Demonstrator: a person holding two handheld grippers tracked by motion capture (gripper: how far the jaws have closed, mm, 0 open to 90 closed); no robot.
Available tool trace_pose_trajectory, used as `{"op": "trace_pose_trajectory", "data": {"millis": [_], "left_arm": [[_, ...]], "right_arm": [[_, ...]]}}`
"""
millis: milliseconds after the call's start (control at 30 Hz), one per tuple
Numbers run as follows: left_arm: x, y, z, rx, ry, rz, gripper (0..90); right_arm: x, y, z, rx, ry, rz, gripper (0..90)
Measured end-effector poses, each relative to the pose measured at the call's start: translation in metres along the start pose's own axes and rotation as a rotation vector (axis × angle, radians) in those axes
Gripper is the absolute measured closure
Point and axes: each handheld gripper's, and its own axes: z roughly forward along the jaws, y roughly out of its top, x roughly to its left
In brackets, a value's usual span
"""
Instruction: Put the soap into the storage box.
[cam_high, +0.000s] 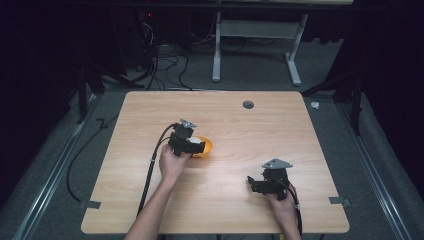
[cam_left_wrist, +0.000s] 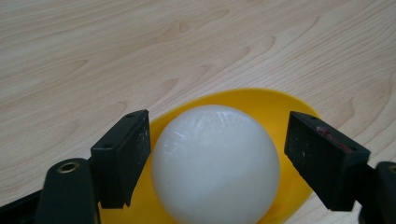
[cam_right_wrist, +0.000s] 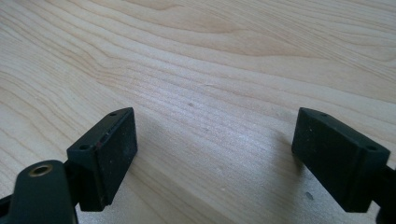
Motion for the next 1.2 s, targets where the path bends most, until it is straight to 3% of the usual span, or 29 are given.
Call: {"op": "trace_pose_trajectory", "data": {"millis": [567, 767, 1200], "left_arm": [[0.003, 0.002, -0.029, -0.070, -0.012, -0.010, 22.9], [0.004, 0.001, -0.036, -0.071, -0.013, 0.003, 22.9], [0.009, -0.006, -0.058, -0.101, -0.020, -0.012, 22.9]], "right_arm": [[0.000, 0.000, 0.000, 0.000, 0.000, 0.000, 15.0], [0.000, 0.000, 0.000, 0.000, 0.000, -0.001, 15.0], [0.000, 0.000, 0.000, 0.001, 0.000, -0.001, 14.9]]}}
